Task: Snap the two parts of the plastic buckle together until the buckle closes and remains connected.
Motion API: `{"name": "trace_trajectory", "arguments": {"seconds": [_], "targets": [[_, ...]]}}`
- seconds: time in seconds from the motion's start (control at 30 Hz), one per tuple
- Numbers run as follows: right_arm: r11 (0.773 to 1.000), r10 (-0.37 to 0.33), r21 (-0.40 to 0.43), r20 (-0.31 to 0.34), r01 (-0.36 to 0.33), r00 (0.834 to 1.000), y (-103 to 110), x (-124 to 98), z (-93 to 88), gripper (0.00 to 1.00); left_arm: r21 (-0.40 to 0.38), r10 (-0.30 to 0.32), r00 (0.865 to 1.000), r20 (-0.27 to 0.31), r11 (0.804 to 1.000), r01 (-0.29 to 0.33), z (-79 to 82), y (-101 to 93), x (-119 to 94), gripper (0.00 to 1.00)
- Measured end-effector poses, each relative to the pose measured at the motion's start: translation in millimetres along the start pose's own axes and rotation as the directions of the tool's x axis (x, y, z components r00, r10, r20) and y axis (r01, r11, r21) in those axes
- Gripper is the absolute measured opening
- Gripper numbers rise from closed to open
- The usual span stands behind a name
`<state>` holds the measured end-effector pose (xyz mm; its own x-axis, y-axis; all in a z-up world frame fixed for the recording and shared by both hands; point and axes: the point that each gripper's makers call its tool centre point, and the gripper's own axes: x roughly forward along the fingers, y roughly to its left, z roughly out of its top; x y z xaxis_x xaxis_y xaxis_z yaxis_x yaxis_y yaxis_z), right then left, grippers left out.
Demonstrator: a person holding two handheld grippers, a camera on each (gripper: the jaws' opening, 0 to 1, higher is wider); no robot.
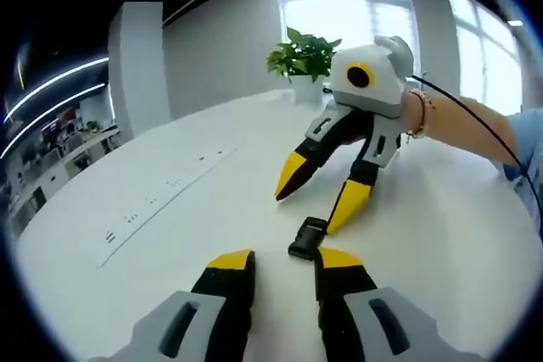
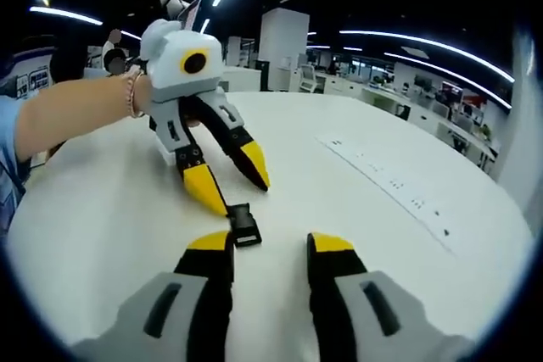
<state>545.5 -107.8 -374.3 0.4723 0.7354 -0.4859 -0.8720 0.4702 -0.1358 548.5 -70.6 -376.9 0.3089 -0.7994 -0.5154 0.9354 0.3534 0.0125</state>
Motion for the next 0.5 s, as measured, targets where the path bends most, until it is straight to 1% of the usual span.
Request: {"name": "trace_trajectory", "arguments": {"seconds": [0.03,0.13,0.2,0.27,0.3,0.33,0.37,0.43,0.47,0.5], "targets": [[1.000,-0.004,0.003,-0.005,0.004,1.000,0.0,0.0,0.1,0.34,-0.012,0.003,1.000,-0.012,1.000,-0.004,-0.3,0.9,-0.9,0.33],[0.999,-0.033,0.009,-0.017,0.034,0.999,-0.6,-0.6,0.5,0.35,-0.010,0.008,1.000,-0.029,1.000,-0.008,-0.6,0.9,-3.1,0.44],[0.999,-0.045,0.015,-0.026,0.046,0.999,0.7,-0.5,1.2,0.33,-0.017,0.014,0.999,-0.028,1.000,-0.015,2.2,0.9,-7.2,0.45],[0.998,-0.054,0.021,-0.031,0.055,0.998,2.3,0.0,1.7,0.32,-0.018,0.034,0.999,0.019,0.999,-0.033,13.5,2.6,-12.2,0.45],[0.997,-0.063,0.041,-0.038,0.064,0.997,1.9,0.3,1.6,0.33,-0.022,0.034,0.999,0.034,0.999,-0.034,17.5,2.3,-14.2,0.46],[0.996,-0.062,0.056,-0.048,0.064,0.997,3.3,0.3,1.4,0.35,-0.040,0.027,0.998,0.059,0.999,-0.024,25.0,0.2,-18.3,0.47],[0.996,-0.061,0.058,-0.053,0.064,0.997,4.9,0.2,1.9,0.37,-0.045,0.030,0.997,0.066,0.999,-0.027,29.1,0.1,-21.8,0.50],[0.996,-0.068,0.048,-0.062,0.071,0.996,6.5,-0.6,3.0,0.38,-0.036,0.056,0.993,0.099,0.998,-0.053,40.1,0.6,-29.2,0.53],[0.996,-0.072,0.040,-0.061,0.074,0.996,6.7,-1.6,4.2,0.39,-0.035,0.060,0.993,0.104,0.998,-0.057,41.9,0.5,-30.6,0.54],[0.995,-0.099,0.026,-0.050,0.101,0.994,3.2,-4.8,8.8,0.39,-0.036,0.077,0.989,0.125,0.997,-0.073,48.9,0.5,-36.8,0.54]]}}
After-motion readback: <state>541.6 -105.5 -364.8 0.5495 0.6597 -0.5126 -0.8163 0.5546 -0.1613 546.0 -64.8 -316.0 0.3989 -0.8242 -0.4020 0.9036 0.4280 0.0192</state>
